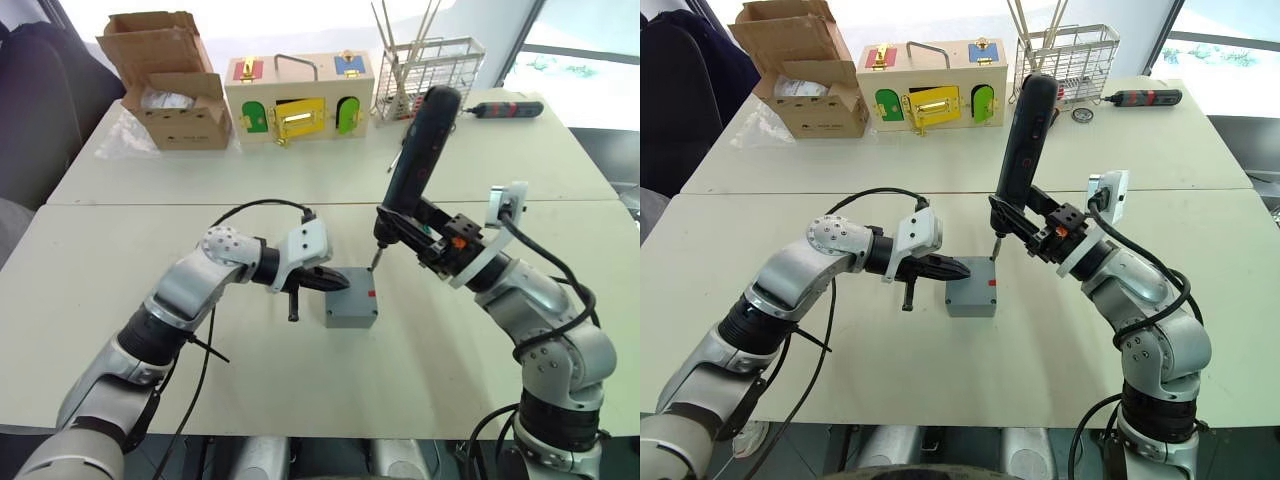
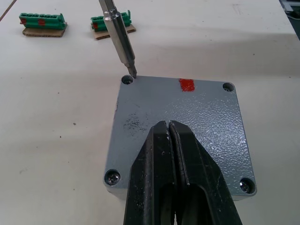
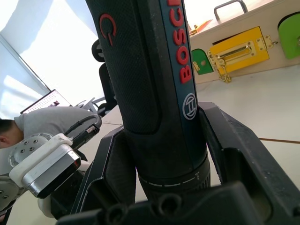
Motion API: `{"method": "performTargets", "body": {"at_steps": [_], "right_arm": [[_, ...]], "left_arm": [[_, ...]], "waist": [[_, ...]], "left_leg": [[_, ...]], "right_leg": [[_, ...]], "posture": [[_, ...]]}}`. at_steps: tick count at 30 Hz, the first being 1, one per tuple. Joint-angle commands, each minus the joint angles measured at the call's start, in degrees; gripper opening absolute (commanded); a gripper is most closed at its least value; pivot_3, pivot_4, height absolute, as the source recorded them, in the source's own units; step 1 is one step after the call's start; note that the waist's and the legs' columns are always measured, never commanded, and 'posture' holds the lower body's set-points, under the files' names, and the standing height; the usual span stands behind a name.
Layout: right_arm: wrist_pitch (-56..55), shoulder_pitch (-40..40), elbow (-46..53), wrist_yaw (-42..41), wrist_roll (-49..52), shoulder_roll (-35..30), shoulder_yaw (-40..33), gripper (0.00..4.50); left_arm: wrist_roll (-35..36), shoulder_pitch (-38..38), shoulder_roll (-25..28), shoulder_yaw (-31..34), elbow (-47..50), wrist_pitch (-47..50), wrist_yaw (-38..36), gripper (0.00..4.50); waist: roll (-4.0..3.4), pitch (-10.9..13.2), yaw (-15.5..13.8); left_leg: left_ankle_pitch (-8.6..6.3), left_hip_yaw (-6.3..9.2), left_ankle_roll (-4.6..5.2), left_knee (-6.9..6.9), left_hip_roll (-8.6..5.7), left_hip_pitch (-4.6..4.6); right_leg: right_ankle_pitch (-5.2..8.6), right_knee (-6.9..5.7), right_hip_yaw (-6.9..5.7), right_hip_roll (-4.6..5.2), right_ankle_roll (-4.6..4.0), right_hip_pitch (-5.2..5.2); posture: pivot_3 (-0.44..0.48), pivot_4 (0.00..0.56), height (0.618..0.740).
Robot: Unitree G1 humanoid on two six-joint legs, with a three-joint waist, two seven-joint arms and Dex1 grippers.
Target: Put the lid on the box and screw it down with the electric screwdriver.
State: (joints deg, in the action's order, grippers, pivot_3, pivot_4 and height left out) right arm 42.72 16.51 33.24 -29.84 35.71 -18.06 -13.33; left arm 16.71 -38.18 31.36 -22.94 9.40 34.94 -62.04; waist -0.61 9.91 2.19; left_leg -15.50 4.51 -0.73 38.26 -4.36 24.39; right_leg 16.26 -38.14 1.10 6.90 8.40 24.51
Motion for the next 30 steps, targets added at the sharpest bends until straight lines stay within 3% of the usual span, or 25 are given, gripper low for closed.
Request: {"method": "performTargets", "body": {"at_steps": [1,10,20,27,30], "right_arm": [[-3.17,0.98,0.76,0.43,1.53,-0.09,-0.03,1.91],[-5.38,0.75,-0.91,0.16,0.90,-1.22,2.29,1.91],[-9.23,-4.85,-0.18,-3.57,-2.69,-5.80,10.19,1.91],[-11.99,-6.81,-3.09,-5.24,-5.55,-7.54,13.62,1.91],[-12.73,-7.00,-4.68,-5.64,-5.94,-7.35,14.64,1.91]], "left_arm": [[-0.37,0.59,0.85,0.57,1.52,0.85,0.00,0.00],[-0.46,0.61,1.02,0.88,1.85,1.43,0.40,0.00],[-0.75,0.92,1.11,0.19,2.28,1.72,0.58,0.00],[-1.35,1.26,0.92,-0.47,2.19,1.38,0.38,0.00],[-1.93,1.29,0.60,-0.90,1.75,0.95,0.35,0.00]], "waist": [[0.00,0.00,0.00],[0.00,0.00,0.00],[0.24,-0.18,0.02],[0.66,-0.52,-0.04],[0.71,-0.62,-0.20]], "left_leg": [[0.00,0.00,0.00,0.00,0.00,0.00],[0.00,0.00,0.00,0.01,0.00,0.00],[-0.01,0.01,0.01,-0.01,0.01,-0.12],[-0.05,0.01,0.07,-0.11,0.04,-0.54],[-0.15,0.02,0.22,-0.24,0.08,-1.10]], "right_leg": [[0.00,0.00,0.00,0.00,0.00,0.00],[0.00,0.00,0.00,0.00,0.00,-0.01],[0.00,0.01,0.00,-0.01,0.00,-0.12],[0.01,0.07,-0.01,-0.04,0.00,-0.48],[0.03,0.36,-0.02,-0.07,0.00,-1.10]], "posture": [[0.000,0.150,0.730],[0.000,0.150,0.730],[0.000,0.150,0.730],[0.000,0.150,0.730],[0.000,0.150,0.730]]}}
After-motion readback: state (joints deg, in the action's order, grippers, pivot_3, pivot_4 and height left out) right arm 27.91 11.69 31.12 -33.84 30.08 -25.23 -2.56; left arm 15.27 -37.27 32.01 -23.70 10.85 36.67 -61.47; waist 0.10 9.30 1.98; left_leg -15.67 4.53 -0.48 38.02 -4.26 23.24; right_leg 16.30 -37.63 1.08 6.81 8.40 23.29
